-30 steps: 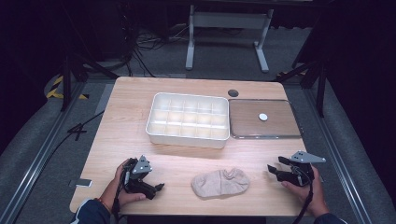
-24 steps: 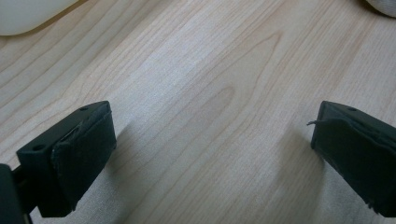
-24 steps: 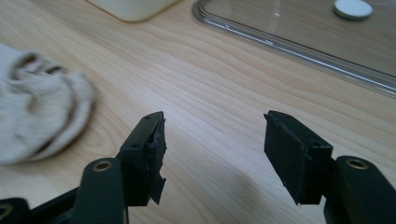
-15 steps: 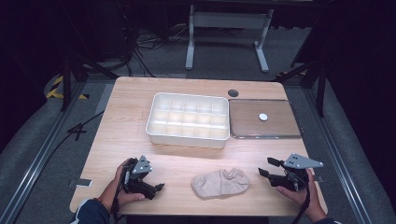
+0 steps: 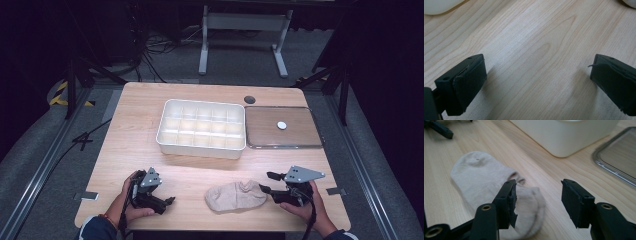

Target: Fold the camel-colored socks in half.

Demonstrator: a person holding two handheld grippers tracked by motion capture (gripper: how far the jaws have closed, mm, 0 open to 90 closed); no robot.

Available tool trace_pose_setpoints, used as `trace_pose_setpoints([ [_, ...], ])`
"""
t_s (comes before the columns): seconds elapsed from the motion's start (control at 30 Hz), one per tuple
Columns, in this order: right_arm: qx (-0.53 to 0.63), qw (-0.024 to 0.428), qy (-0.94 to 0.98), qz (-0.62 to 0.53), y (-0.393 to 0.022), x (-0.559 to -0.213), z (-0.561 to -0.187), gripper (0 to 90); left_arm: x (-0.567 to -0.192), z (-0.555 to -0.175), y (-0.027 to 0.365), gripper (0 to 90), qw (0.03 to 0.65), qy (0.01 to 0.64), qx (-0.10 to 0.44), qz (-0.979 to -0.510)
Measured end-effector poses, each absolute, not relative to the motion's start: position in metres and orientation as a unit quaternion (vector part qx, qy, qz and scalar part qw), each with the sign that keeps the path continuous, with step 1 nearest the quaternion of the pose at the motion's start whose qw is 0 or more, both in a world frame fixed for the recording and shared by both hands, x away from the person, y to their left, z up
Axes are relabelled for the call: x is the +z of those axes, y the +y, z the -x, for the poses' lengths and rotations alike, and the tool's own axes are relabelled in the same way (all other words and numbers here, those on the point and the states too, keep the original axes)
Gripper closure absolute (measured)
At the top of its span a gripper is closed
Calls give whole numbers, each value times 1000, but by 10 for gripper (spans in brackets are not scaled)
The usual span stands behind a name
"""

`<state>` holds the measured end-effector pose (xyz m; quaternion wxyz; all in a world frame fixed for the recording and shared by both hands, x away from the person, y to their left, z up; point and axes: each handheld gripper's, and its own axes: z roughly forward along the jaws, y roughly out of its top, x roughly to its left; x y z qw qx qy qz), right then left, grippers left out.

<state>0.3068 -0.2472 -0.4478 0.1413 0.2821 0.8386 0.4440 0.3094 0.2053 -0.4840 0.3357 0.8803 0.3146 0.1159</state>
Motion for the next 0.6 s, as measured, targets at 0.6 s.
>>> trace_pose_setpoints([
  [0.6,407,87,892,-176,-163,-465,-287,733,-484,-306,200,9,331,346,124,-869],
])
